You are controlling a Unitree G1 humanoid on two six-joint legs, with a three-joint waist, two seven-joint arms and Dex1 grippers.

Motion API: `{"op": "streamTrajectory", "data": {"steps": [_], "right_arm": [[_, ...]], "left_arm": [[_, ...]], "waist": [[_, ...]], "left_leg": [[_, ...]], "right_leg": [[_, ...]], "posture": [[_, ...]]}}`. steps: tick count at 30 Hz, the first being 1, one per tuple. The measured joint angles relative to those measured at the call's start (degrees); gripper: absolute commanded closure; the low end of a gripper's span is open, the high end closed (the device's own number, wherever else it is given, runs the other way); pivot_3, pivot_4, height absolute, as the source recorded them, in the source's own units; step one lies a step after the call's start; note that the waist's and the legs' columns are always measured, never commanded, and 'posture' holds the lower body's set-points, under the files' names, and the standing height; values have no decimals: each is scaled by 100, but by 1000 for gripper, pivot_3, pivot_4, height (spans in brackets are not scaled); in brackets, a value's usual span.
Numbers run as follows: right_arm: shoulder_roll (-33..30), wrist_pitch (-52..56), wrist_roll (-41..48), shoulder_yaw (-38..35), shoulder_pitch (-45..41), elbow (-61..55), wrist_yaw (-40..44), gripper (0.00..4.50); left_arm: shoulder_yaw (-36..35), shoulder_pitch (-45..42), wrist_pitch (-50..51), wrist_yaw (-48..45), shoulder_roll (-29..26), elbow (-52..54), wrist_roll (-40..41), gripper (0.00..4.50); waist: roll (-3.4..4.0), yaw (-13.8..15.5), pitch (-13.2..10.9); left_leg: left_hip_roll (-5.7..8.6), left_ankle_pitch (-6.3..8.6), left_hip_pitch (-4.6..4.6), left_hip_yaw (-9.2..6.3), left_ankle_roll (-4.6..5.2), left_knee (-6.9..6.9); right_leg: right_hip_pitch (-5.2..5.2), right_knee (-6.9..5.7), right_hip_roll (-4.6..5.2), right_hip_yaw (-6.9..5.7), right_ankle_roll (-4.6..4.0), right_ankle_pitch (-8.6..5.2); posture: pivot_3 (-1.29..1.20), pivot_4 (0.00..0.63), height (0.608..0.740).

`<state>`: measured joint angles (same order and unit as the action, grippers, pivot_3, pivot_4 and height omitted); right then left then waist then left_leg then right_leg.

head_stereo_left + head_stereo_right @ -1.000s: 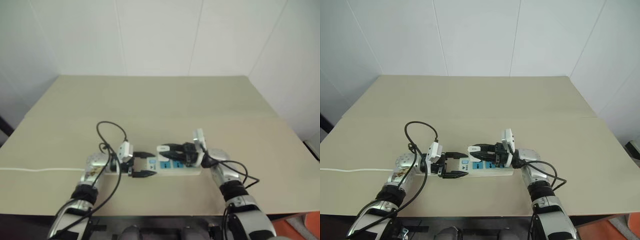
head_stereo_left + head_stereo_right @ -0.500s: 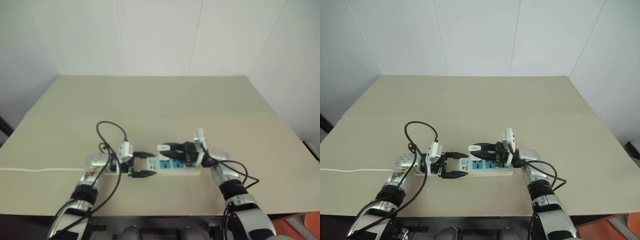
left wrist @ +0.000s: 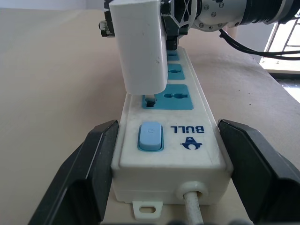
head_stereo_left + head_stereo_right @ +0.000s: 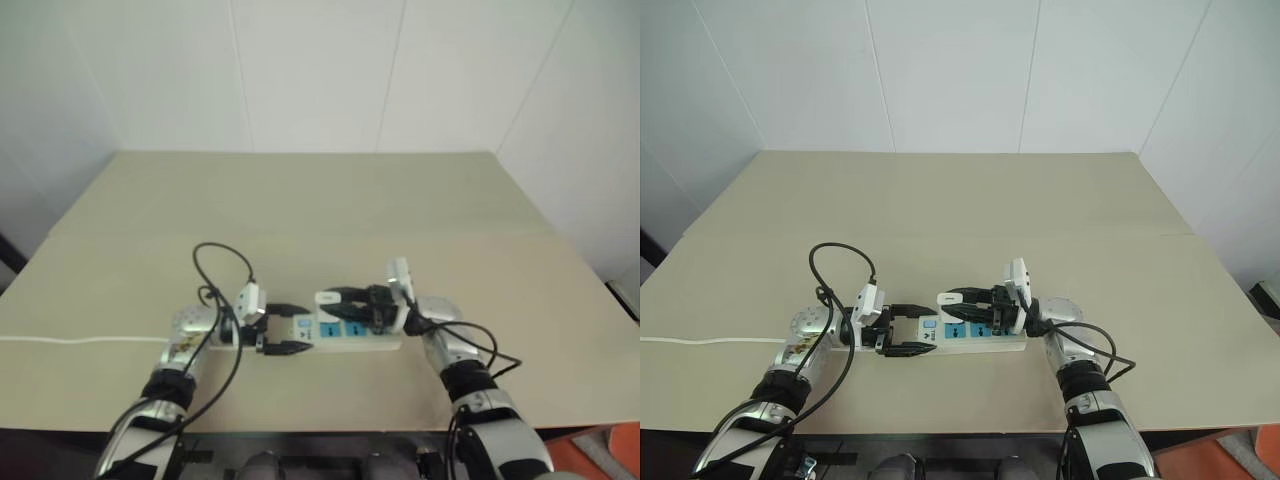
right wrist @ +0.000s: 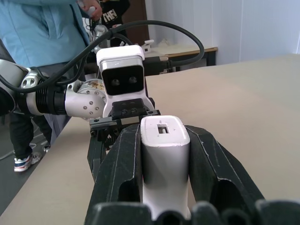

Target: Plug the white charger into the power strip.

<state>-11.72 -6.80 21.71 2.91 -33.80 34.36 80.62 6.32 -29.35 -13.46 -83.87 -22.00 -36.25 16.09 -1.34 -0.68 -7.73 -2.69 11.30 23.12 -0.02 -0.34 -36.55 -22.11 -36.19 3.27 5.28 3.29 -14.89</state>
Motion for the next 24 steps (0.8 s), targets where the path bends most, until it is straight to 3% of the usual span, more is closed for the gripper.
{"op": "streamTrajectory", "data": {"steps": [17,24], "right_arm": [[-94,-485,-31,181,-152,367,48,3392],[-134,-669,-33,331,-412,800,142,3392]], "left_arm": [[1,0,25,7,-15,-9,-22,1319],[1,-2,99,36,-20,-66,-35,1319]], "waist": [[0,-10,2],[0,-38,3]], "left_leg": [[0,0,-28,1,0,0],[-2,1,-86,1,-1,7]], "right_leg": [[28,4,0,2,0,-1],[86,13,1,3,29,-24]], "posture": [[0,150,740],[0,150,740]]}}
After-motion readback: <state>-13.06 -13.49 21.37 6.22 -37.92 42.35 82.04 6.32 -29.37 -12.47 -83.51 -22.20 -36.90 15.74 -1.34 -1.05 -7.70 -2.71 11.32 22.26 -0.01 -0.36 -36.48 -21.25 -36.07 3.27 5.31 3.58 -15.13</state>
